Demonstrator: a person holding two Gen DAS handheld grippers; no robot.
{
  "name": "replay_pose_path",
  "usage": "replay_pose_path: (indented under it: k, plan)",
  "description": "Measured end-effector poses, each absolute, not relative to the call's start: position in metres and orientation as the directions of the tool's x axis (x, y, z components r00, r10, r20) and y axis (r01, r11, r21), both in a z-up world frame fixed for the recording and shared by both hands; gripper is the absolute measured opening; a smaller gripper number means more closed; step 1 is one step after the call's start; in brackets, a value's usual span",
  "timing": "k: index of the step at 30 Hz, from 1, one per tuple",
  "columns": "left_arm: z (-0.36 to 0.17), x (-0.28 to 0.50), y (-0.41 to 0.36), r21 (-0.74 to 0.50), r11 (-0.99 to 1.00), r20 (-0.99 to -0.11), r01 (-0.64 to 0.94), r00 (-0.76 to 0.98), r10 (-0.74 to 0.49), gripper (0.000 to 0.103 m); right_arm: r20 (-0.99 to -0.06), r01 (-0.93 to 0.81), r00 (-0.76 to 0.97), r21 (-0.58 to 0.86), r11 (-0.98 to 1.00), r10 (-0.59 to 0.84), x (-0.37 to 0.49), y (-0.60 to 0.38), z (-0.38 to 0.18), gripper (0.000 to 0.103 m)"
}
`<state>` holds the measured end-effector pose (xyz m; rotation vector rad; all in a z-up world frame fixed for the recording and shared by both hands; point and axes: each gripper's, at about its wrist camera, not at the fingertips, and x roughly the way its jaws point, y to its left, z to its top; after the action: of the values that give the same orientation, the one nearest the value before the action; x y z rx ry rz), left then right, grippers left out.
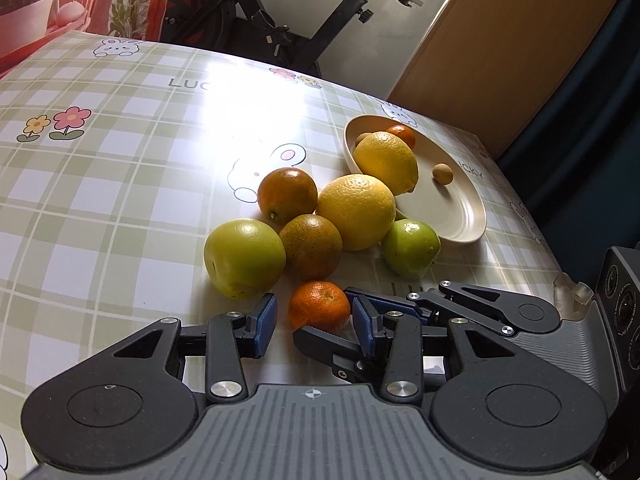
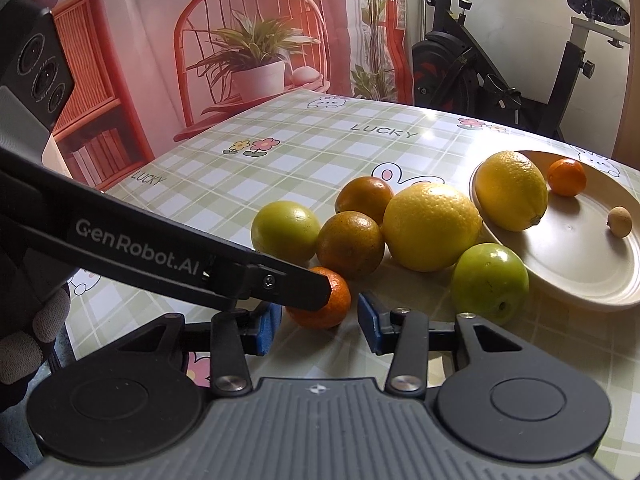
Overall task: Organize fruits
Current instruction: 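Close the right gripper on the tangerine and lift it, then carry the tangerine in the right gripper over the beige plate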
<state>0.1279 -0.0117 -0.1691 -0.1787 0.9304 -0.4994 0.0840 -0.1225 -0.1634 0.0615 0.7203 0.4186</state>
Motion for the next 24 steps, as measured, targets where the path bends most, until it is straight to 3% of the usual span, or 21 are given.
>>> replay_pose_path:
  k: [4, 24]
  plan:
    - [-0.1714, 0.1294, -0.0142, -0.349, 0.874, -0.722, 0.339, 0.498, -0.481, 0.043, -0.632, -0.353, 0.667, 0.198, 0.914, 0.394, 0.0849, -0.1202, -0.1656, 0.041]
    - [-0.1785, 0.1281, -0.02, -0.336, 0.867, -0.714, 0.368, 0.5, -0.49, 0.039, -0.625, -0.342, 0.665, 0.232, 0.911, 0.409, 0.0859, -0.1248, -0.168, 0.04]
